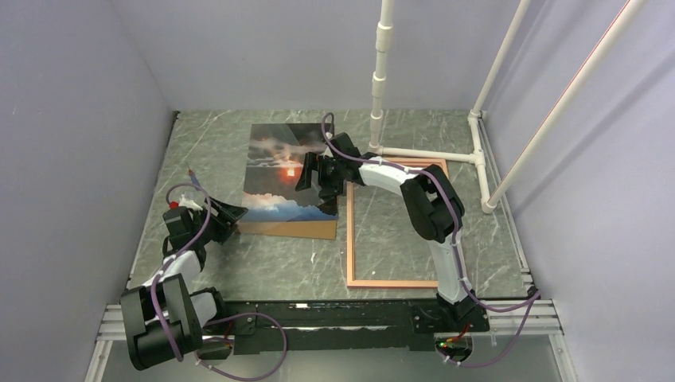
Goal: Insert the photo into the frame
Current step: Pick up the photo frame item at the center of the board.
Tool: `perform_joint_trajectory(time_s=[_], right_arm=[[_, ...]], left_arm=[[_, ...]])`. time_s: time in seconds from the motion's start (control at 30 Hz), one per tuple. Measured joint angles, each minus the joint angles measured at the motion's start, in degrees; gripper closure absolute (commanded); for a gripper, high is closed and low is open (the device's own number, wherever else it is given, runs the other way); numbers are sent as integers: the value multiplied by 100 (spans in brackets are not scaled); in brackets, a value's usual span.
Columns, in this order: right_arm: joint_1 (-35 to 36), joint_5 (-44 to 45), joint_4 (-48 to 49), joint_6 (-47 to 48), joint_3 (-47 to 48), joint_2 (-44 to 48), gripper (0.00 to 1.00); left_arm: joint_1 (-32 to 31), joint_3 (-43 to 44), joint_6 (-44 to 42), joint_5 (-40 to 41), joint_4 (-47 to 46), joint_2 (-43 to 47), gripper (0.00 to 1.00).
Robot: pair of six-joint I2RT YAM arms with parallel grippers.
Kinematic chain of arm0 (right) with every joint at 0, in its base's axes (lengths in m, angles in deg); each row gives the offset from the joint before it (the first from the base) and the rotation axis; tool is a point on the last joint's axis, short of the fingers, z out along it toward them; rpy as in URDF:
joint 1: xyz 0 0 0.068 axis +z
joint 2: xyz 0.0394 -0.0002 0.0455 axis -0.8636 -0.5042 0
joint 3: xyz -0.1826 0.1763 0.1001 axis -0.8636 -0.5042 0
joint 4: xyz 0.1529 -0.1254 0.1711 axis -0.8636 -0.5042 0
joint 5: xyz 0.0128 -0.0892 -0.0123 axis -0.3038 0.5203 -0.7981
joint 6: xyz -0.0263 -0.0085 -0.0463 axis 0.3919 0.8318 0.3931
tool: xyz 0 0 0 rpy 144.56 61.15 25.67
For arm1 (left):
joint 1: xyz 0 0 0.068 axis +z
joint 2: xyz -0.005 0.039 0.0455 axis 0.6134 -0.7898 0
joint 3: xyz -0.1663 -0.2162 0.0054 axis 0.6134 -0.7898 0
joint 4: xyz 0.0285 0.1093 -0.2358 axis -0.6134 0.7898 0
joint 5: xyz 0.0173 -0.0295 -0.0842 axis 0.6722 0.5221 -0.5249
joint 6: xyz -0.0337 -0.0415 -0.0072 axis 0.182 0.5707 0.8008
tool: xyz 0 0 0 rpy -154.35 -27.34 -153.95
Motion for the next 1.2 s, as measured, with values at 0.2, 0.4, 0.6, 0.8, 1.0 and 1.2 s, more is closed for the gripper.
perform_joint_trajectory(time_s=[0.2, 0.4, 0.6, 0.8, 1.0, 1.2], right_arm=[[-13, -131, 203, -68, -98, 4, 0], [-9, -197, 284, -92, -133, 4, 0], [-9, -254, 313, -125, -149, 4, 0], [-9, -280, 334, -129, -164, 4, 0], [-9, -317, 411, -131, -205, 4, 0], [-11, -372, 459, -131, -232, 4, 0]], left_arm=[[2, -70, 48, -4, -343, -37, 23], [11, -70, 46, 2, -632, -420, 23], [11, 22, 7, 66, -555, -673, 24], [4, 232, -90, 92, -490, -815, 22], [-4, 474, -216, 160, -444, -1143, 21], [-7, 732, -313, 299, -369, -1453, 19]])
